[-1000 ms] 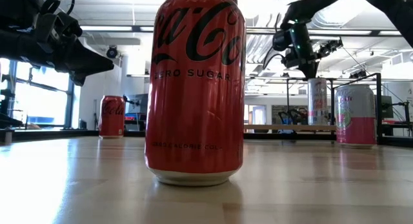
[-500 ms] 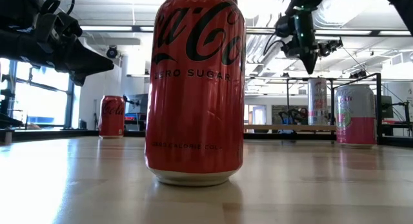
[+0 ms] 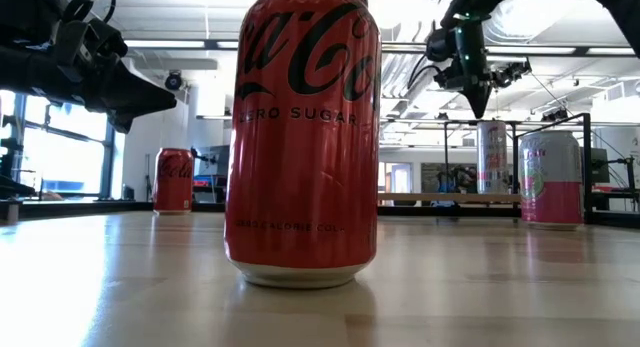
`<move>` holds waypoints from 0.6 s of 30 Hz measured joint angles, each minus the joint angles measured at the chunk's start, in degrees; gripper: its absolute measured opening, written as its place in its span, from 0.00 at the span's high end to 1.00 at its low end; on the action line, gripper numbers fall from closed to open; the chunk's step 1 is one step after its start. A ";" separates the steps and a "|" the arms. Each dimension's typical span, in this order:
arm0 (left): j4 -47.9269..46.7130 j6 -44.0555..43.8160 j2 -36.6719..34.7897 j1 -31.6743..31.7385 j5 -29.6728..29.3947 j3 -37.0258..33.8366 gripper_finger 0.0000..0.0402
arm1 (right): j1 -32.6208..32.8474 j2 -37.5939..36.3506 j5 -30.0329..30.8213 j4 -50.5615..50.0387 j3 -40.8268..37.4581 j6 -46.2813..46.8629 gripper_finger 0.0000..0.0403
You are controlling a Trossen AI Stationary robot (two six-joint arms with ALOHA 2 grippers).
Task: Place canned beverage on shelf
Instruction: Put the bottom white and pink soda can on the shelf
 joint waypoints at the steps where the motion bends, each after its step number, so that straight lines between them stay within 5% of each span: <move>1: 0.00 0.00 0.01 -0.01 0.00 0.00 0.88 | 0.00 0.07 -0.01 -0.03 0.00 -0.06 1.00; 18: 0.00 -0.02 0.01 -0.01 0.00 0.00 0.88 | -0.39 3.24 -3.13 -1.97 -0.02 0.47 1.00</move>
